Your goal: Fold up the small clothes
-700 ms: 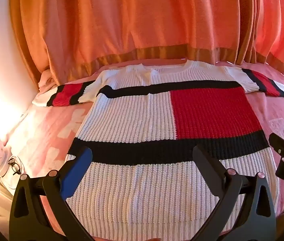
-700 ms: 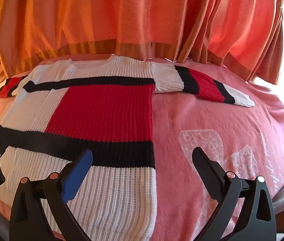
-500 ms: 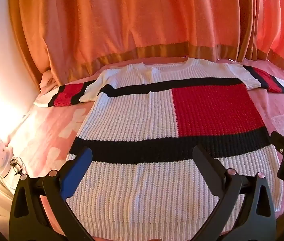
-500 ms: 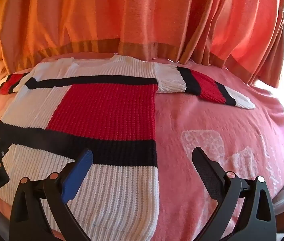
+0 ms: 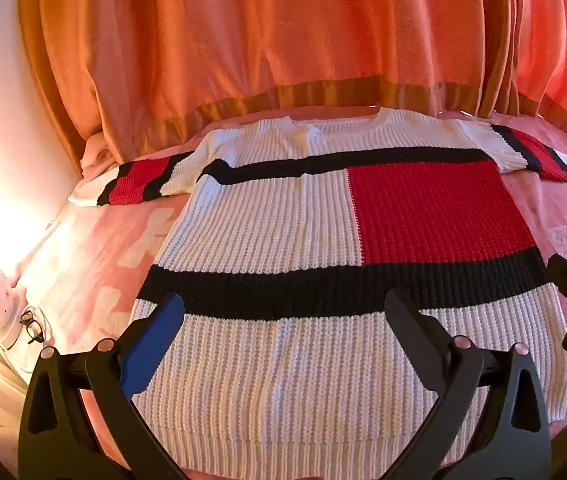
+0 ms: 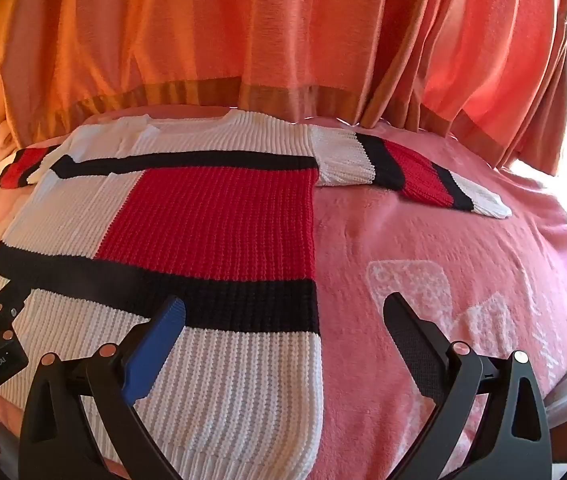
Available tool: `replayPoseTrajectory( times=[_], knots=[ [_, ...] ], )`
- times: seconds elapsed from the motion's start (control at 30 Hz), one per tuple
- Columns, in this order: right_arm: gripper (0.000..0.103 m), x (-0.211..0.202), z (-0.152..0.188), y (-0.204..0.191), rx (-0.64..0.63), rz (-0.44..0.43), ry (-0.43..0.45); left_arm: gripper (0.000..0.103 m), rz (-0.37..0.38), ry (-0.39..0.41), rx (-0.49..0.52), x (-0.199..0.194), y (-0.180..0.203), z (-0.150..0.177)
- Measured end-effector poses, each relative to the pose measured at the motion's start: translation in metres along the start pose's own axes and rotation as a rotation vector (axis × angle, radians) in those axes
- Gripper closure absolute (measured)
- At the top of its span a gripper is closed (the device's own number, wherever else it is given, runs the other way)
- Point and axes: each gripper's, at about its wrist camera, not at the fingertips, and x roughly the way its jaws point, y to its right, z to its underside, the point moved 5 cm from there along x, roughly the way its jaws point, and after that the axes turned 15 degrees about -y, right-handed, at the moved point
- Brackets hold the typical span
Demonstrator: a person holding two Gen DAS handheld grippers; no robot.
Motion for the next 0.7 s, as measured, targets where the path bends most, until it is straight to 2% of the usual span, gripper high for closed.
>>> replayPoseTrajectory(
  times=[0.7],
  knots=[
    [0.005, 0.0009, -0.0006, -0.0041, 0.002, -0.01, -0.003, 0.005, -0.004, -0.013, -0.009, 0.0026, -0.0033, -0.0006]
  ],
)
